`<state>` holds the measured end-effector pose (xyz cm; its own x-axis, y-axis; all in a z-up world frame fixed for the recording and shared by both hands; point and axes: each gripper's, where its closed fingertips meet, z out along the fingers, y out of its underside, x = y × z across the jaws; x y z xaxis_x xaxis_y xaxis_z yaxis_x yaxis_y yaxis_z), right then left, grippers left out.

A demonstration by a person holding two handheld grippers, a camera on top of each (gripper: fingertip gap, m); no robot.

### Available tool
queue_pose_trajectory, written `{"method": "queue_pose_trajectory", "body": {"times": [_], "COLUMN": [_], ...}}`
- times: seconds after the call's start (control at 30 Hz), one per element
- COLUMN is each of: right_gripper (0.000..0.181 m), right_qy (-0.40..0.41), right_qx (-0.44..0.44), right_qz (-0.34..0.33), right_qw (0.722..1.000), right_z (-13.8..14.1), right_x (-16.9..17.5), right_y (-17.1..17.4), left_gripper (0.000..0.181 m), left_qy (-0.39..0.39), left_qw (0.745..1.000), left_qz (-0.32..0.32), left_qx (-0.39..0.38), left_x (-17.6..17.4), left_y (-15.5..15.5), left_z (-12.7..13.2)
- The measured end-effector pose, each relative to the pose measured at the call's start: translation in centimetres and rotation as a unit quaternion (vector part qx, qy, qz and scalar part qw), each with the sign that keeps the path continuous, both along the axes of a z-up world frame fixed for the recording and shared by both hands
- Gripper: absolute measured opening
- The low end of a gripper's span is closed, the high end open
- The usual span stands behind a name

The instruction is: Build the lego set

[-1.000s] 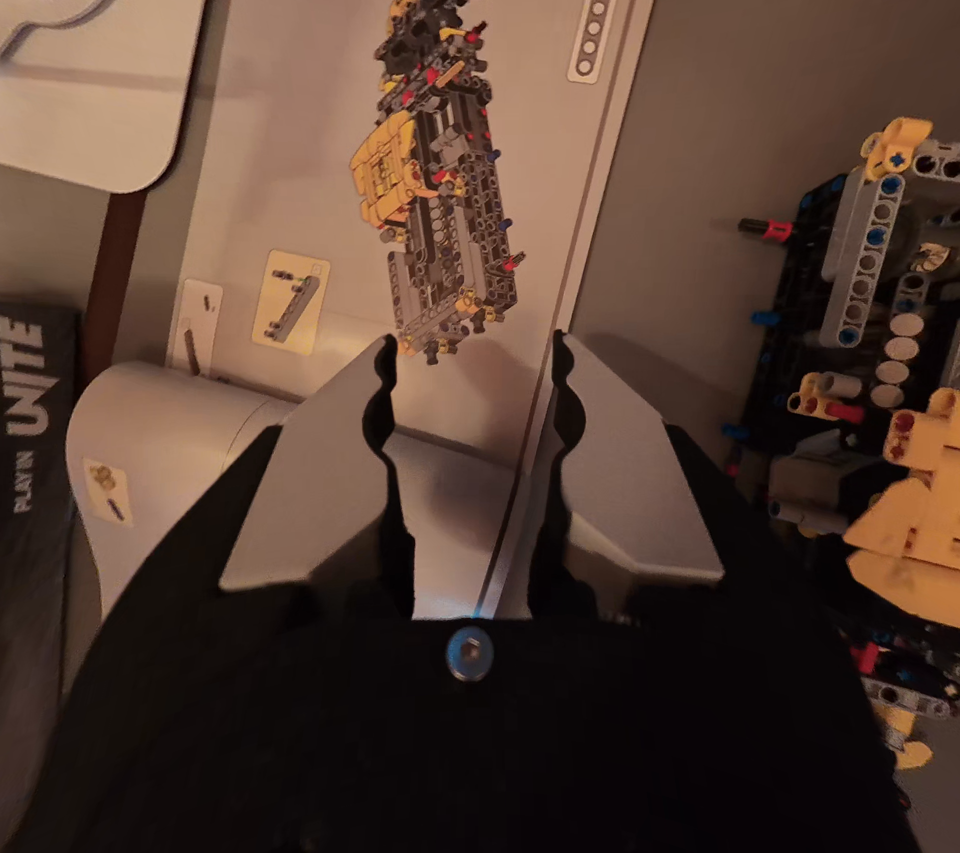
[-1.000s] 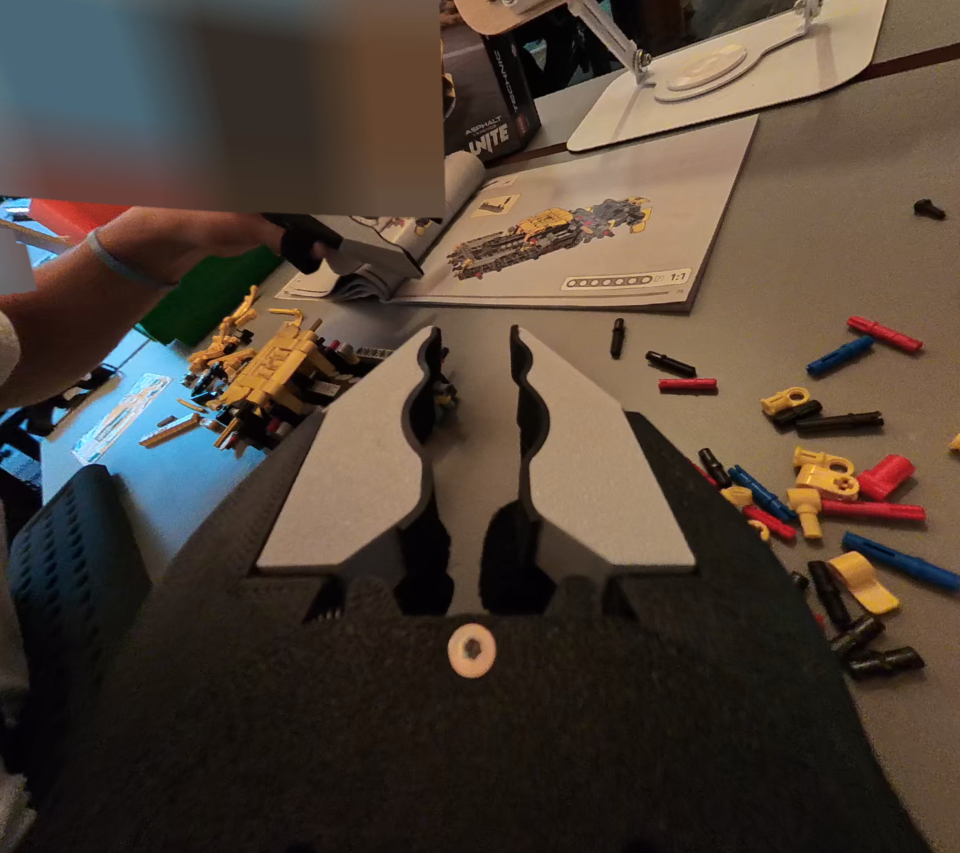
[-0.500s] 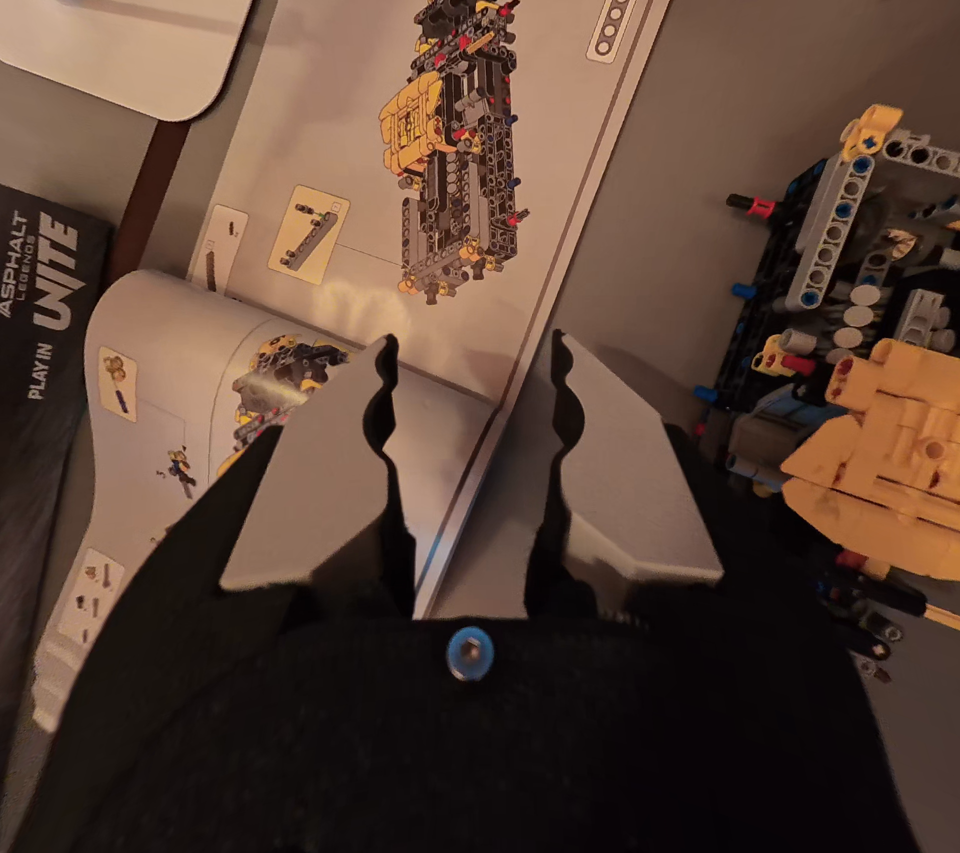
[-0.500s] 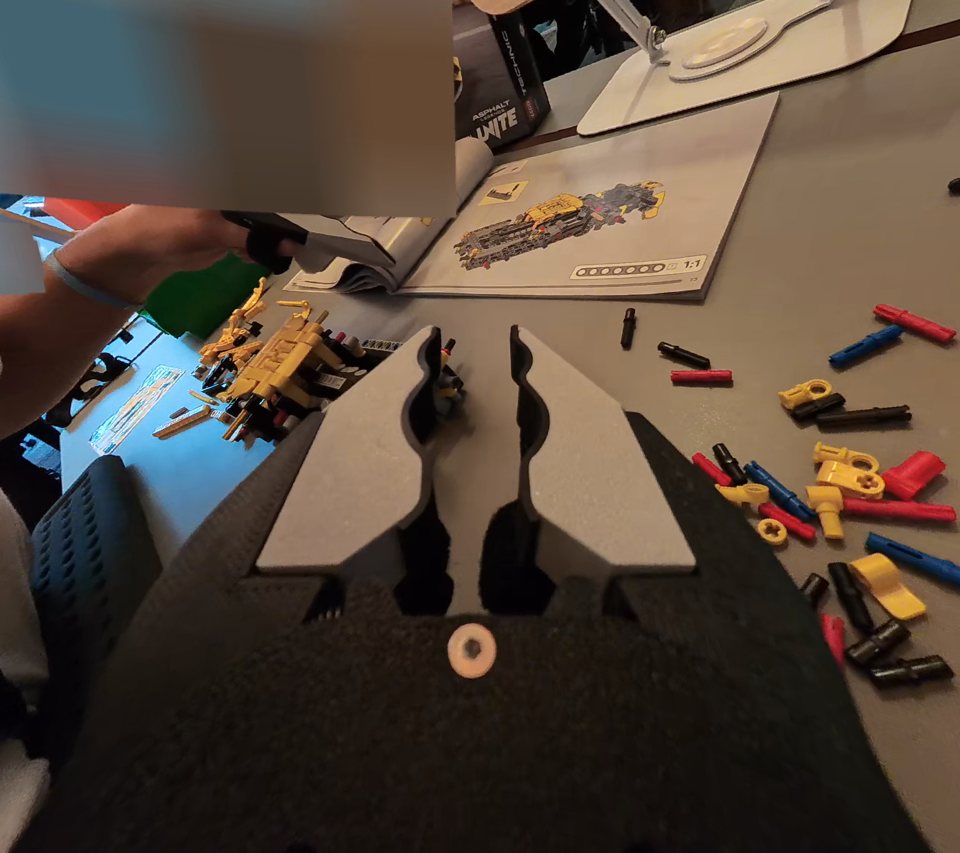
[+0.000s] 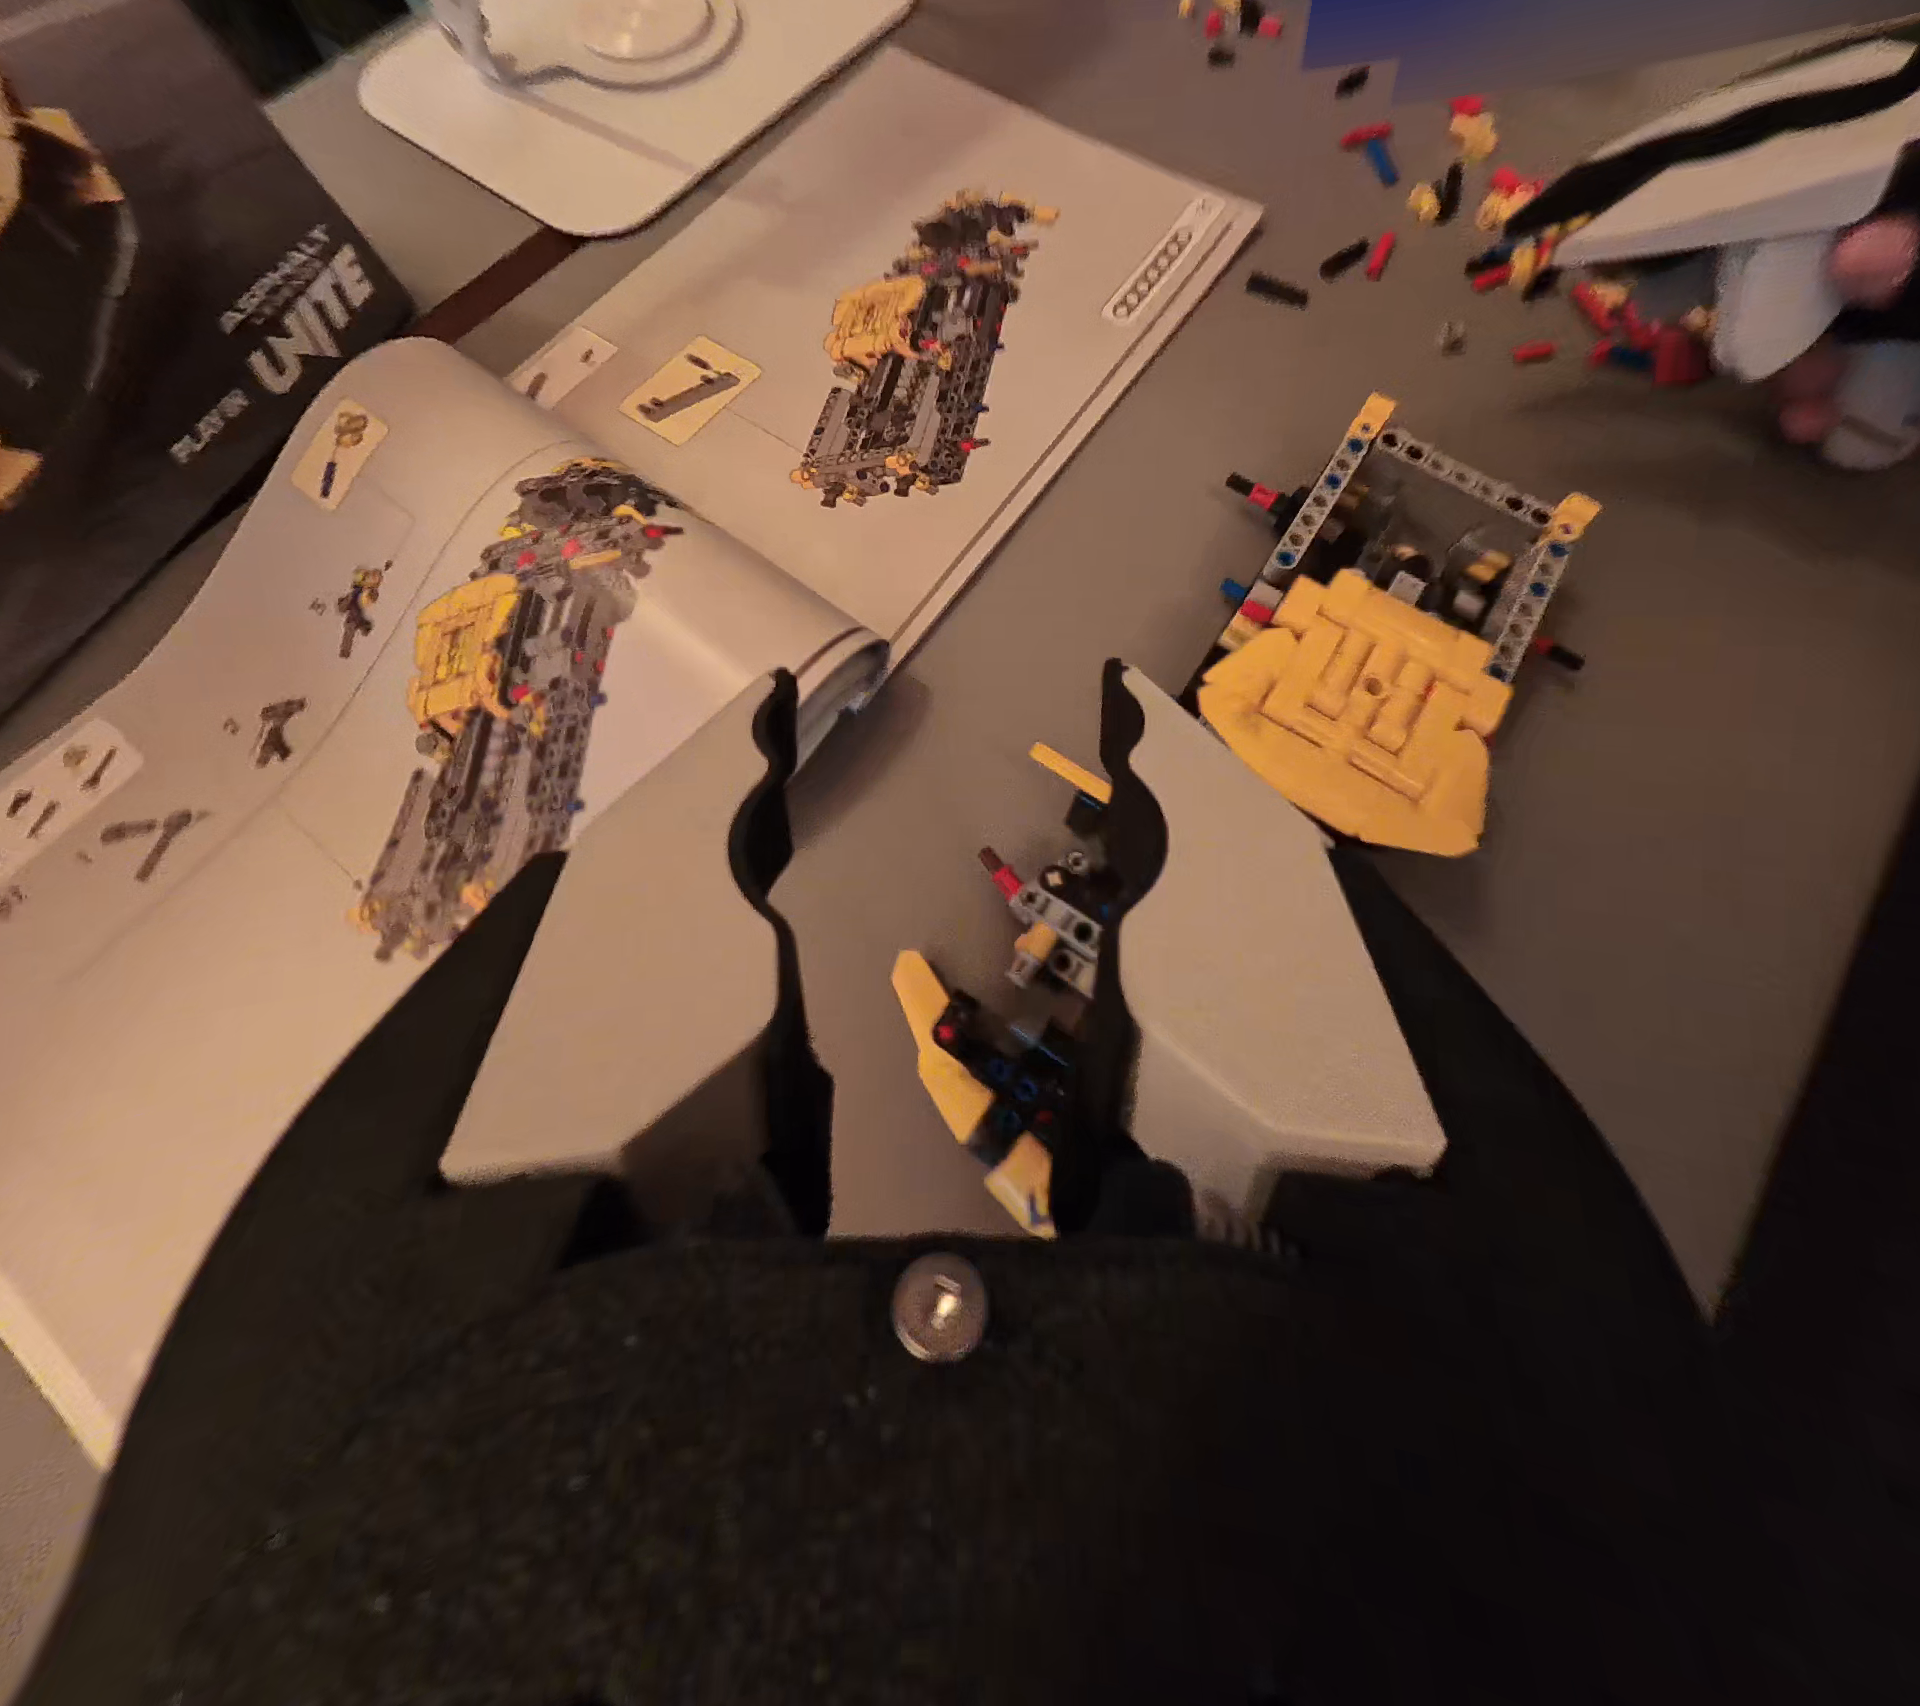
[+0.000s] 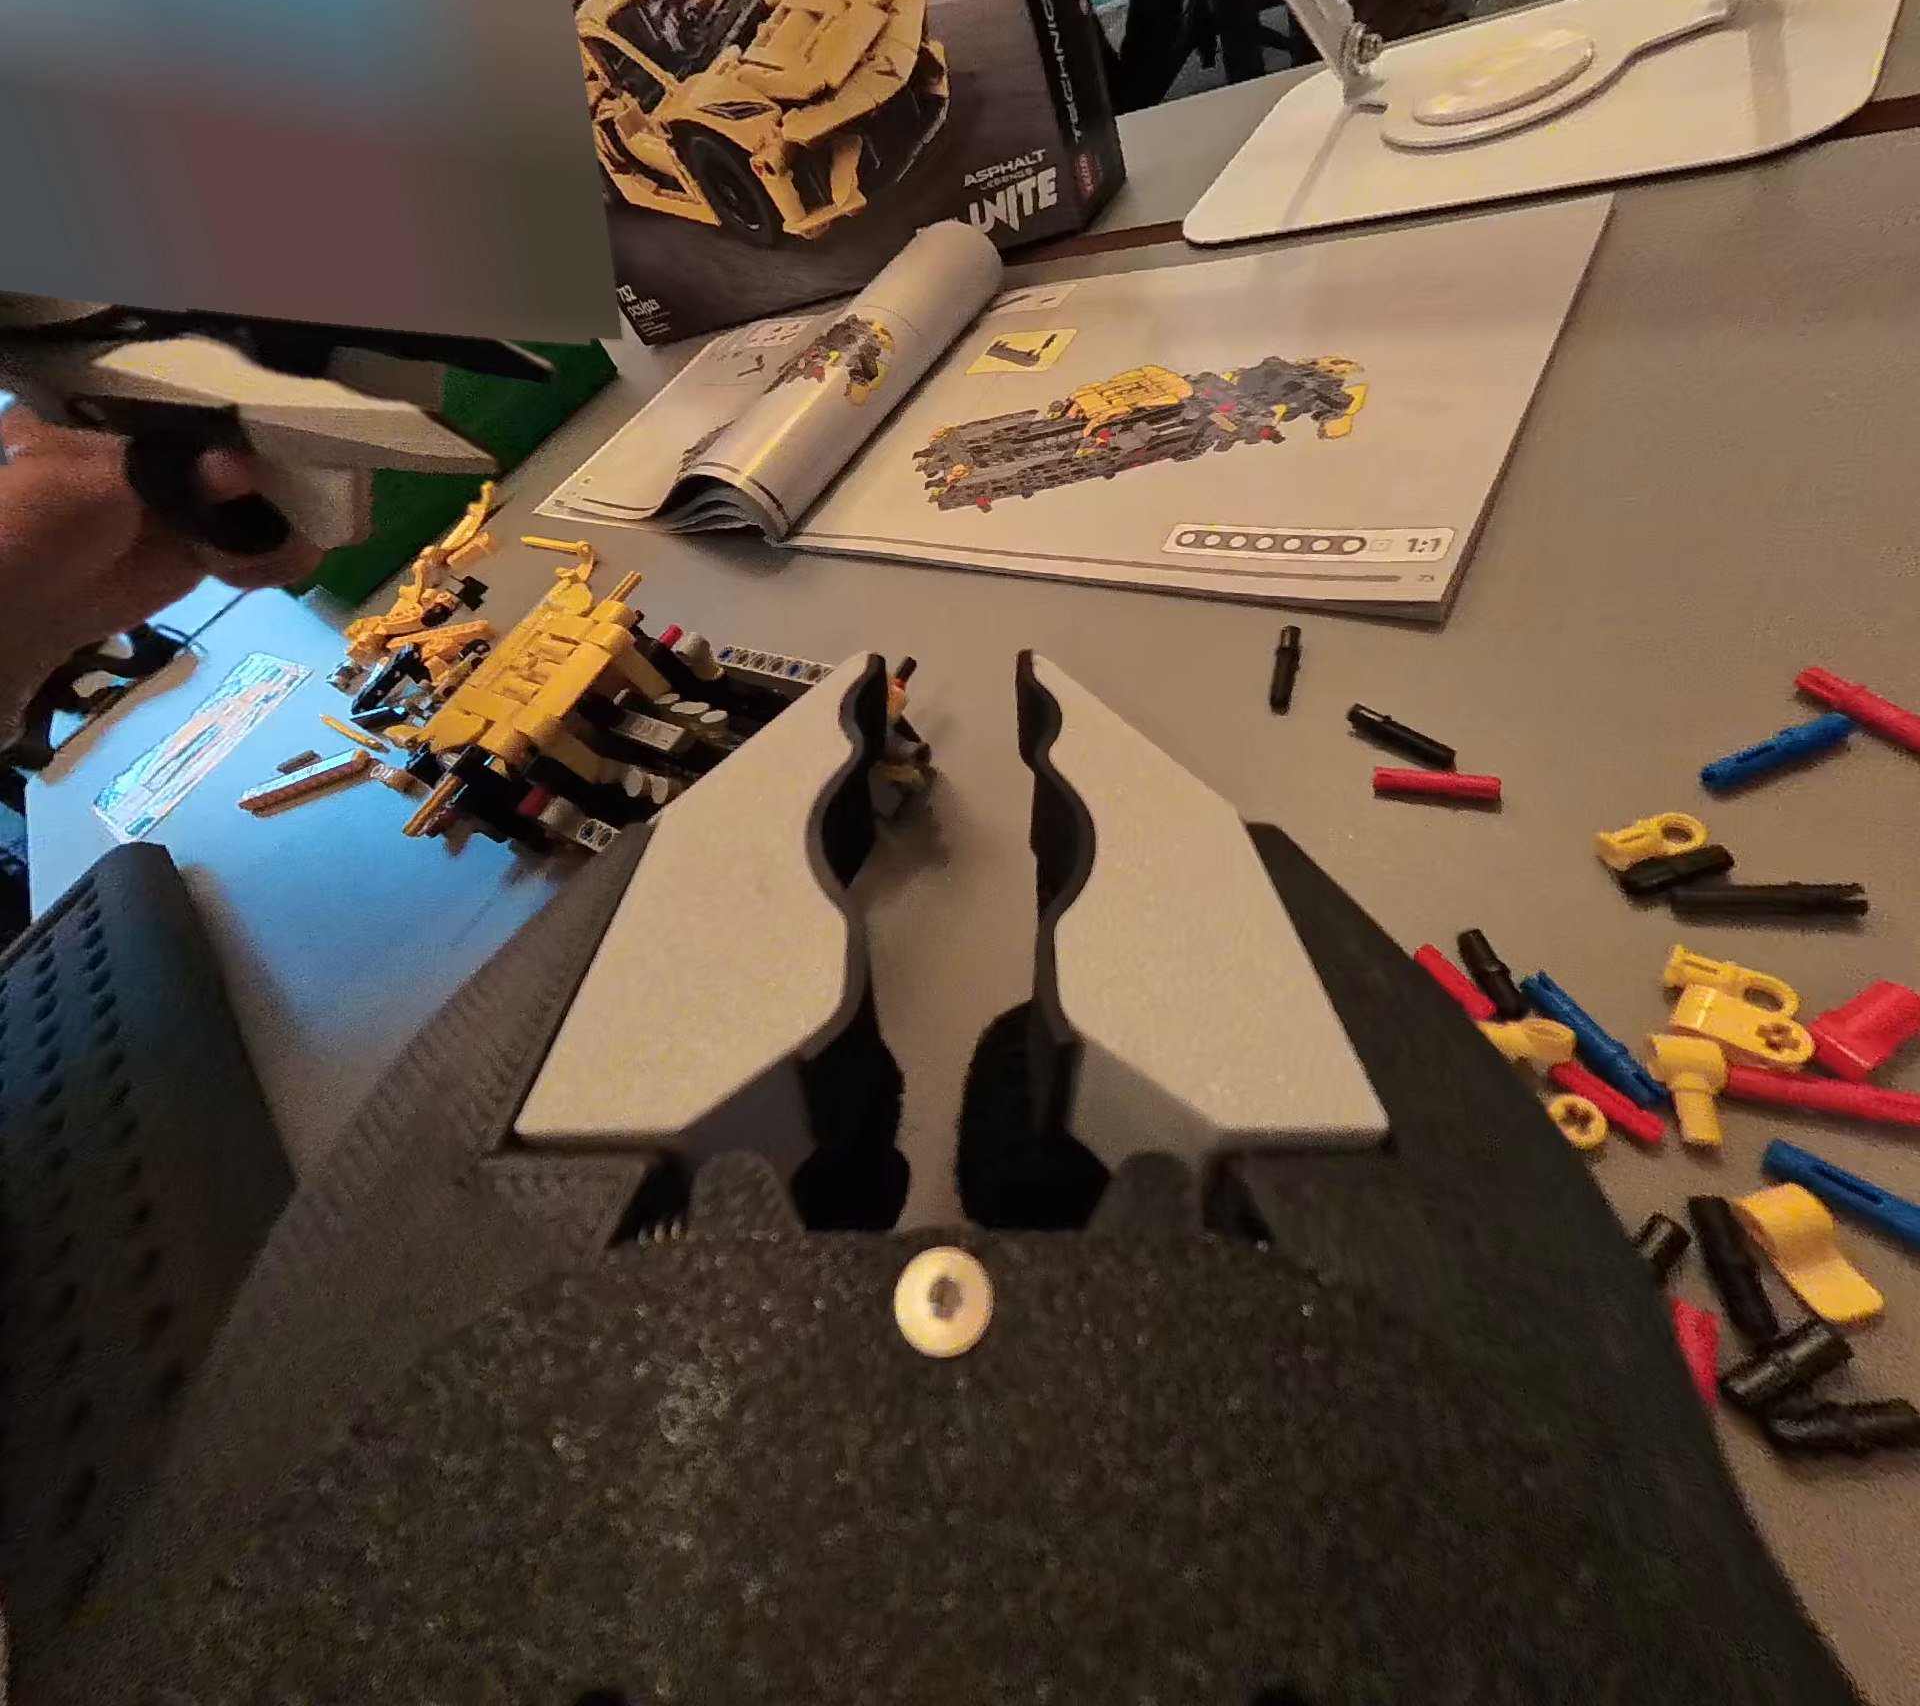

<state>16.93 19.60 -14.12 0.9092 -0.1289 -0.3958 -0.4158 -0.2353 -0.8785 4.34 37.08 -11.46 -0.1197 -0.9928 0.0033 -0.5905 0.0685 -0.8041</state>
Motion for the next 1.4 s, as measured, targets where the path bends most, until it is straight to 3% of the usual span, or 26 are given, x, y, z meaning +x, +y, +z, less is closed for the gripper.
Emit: {"method": "queue_pose_trajectory", "body": {"times": [0.17,0.23,0.4,0.5,0.77,0.9,1.4], "right_gripper": [0.025,0.026,0.03,0.03,0.04,0.04,0.036], "right_qy": [-0.054,-0.077,-0.085,-0.087,-0.086,-0.147,-0.146], "right_qx": [-0.029,-0.032,-0.034,-0.048,-0.073,-0.074,-0.082], "right_qz": [0.006,0.006,-0.006,-0.015,-0.028,-0.011,0.017], "right_qw": [0.998,0.996,0.996,0.995,0.993,0.986,0.986], "right_z": [-0.4,-0.3,-0.6,-1.2,-0.9,-0.7,-2.2], "right_x": [-0.4,-0.4,0.1,0.5,3.0,4.3,2.9], "right_y": [0.9,1.2,1.4,1.4,3.8,6.1,6.5], "left_gripper": [0.055,0.053,0.051,0.05,0.049,0.049,0.049], "left_qy": [-0.086,-0.113,-0.151,-0.162,-0.158,-0.161,-0.136], "left_qw": [0.991,0.985,0.977,0.972,0.969,0.967,0.972], "left_qz": [0.092,0.107,0.141,0.155,0.168,0.172,0.16], "left_qx": [-0.043,-0.073,-0.049,-0.075,-0.088,-0.1,-0.102], "left_x": [-3.3,-3.9,-4.9,-5.4,-5.1,-5.1,-4.8], "left_y": [0.0,-0.3,1.9,2.6,4.3,4.9,4.6], "left_z": [0.0,-0.1,-0.3,-0.4,-0.2,-0.2,-2.3]}}
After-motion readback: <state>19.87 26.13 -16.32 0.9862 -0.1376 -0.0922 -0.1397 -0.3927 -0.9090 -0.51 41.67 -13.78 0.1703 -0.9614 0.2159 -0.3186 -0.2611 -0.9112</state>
